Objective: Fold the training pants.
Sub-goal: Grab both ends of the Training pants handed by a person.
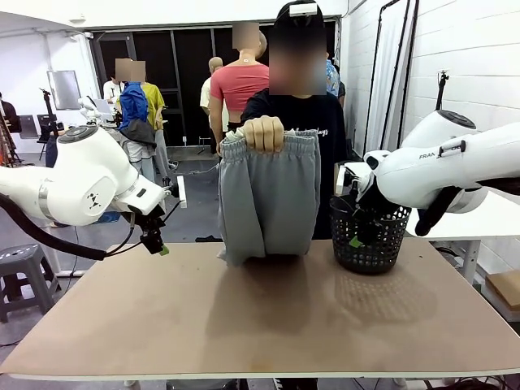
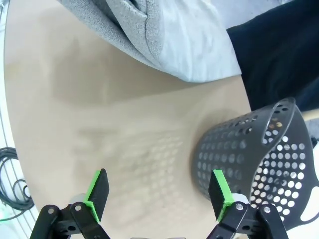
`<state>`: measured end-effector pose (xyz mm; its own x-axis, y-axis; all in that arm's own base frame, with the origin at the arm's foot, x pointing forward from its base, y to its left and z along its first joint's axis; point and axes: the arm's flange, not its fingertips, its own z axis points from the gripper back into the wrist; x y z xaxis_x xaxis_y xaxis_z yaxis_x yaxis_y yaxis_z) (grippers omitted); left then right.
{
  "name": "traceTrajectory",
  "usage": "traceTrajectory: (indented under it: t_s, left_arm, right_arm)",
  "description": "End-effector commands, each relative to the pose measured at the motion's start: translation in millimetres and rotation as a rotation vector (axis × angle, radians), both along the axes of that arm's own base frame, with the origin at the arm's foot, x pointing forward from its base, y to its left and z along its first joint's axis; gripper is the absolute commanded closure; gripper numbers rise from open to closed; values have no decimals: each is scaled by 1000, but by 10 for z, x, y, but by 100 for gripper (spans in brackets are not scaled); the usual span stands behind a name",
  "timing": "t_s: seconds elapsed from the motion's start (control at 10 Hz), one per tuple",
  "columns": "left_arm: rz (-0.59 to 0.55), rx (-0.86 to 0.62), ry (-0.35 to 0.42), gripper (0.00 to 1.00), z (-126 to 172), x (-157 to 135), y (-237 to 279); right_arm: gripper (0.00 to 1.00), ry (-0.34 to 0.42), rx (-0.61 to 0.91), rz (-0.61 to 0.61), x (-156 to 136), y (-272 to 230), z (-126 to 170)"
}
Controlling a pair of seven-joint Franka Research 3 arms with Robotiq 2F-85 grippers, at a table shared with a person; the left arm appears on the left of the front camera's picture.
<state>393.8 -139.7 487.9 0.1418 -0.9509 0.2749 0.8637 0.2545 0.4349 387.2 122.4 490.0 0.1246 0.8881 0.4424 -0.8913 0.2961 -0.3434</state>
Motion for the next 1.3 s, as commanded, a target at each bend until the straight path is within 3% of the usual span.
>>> traceTrajectory:
  t_s: [0.0, 0.3, 0.8, 1.2]
  left_arm:
    - [-59, -63, -24, 0, -41, 85, -20]
    - [-151, -177, -105, 0, -49, 242, -85]
    - [-430, -295, -94, 0, 45, 467, -210]
    - [-495, -446, -42, 0, 58, 431, -259]
  right_arm:
    - [0, -46, 39, 37, 112, 0, -27]
    - [0, -77, 180, 116, 270, -40, -54]
    - [0, -77, 375, 266, 494, -135, -66]
    - [0, -52, 509, 385, 487, -107, -54]
